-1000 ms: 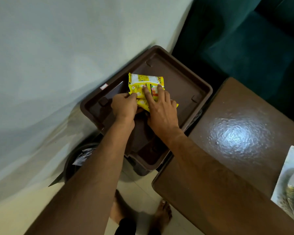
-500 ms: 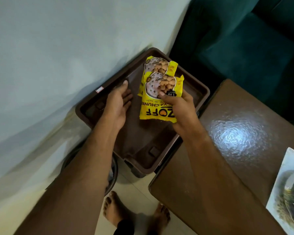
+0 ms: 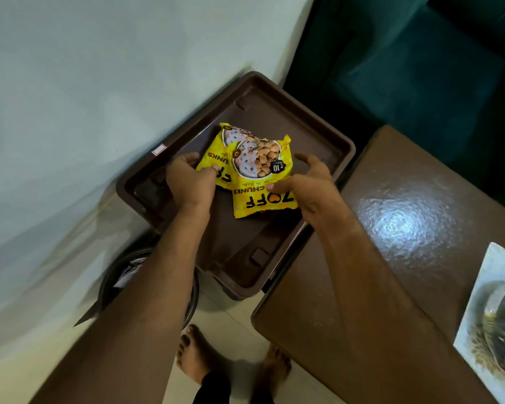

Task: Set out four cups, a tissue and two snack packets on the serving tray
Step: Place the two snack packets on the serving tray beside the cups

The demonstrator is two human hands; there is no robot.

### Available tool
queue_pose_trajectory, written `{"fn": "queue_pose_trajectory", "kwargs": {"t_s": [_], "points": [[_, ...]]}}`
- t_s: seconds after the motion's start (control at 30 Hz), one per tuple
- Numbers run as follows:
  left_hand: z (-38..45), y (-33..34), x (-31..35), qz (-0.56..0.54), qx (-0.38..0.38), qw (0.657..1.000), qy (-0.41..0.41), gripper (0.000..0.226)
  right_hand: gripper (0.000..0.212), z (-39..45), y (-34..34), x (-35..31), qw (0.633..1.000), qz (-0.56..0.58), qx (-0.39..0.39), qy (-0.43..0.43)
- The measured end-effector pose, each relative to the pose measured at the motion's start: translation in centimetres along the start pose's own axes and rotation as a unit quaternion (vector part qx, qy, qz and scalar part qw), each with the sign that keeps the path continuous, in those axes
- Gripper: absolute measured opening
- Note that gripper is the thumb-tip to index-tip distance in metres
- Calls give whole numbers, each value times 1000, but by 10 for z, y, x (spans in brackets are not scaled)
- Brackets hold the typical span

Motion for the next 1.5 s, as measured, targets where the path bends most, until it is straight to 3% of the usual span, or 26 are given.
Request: {"fn": "queue_pose_trajectory", "kwargs": {"t_s": [0.07, 0.13, 0.23, 0.33, 0.4, 0.53, 0.63, 0.77, 0.87, 0.97, 1.07, 1.17, 1.27, 1.37, 1.43, 1.5], "points": [[-10, -8, 26, 85, 44, 990, 103, 43, 97, 0, 1, -2, 999, 39, -16, -6], [-20, -3, 41, 52, 25, 988, 140, 35, 86, -2, 4, -3, 995, 93, -45, -18], [-20, 24, 34, -2, -79, 996, 50, 36, 73, -5, 12, -7, 981, 163, -97, -36], [-22, 49, 24, -97, -186, 977, -45, 32, 70, -8, 19, -8, 977, 162, -130, -53], [-21, 50, 26, -113, -181, 977, -30, 32, 71, -8, 20, -7, 979, 148, -132, -53], [-27, 38, 30, -36, -124, 989, 67, 43, 67, -8, 15, -7, 988, 74, -127, -46], [-27, 33, 31, -32, -126, 986, 105, 45, 46, -6, -1, -14, 994, 37, -88, -54], [-33, 42, 36, -21, -181, 973, 143, 41, 48, 5, -22, -19, 999, 34, 5, -33], [-39, 47, 33, -14, -196, 967, 164, 44, 13, 11, -28, -21, 997, 20, 52, -44], [-46, 50, 33, -9, -206, 961, 183, 42, 17, 14, -39, -24, 990, -4, 120, -68], [-49, 53, 33, -23, -209, 960, 184, 45, 10, 15, -45, -37, 969, -104, 185, -129], [-49, 57, 32, -55, -216, 960, 171, 44, 7, 11, -46, -50, 946, -159, 211, -186], [-50, 61, 32, -73, -232, 955, 170, 36, 10, 10, -44, -60, 935, -197, 204, -210], [-53, 68, 35, -78, -272, 942, 178, 12, 36, 13, -36, -68, 940, -239, 141, -198], [-56, 74, 38, -68, -303, 932, 188, 15, 43, 14, -27, -76, 931, -287, 96, -205], [-58, 79, 41, -46, -320, 924, 206, 21, 36, 14, -18, -82, 919, -321, 67, -219]]}}
Point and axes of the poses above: each hand's wrist, its own z-axis towards the middle knuckle, its own y-axis out of the palm, x = y × z, the point moved 10 cm from there along z, towards the middle knuckle, and after that the axes turned 9 degrees about -z, right-handed, at the moved point
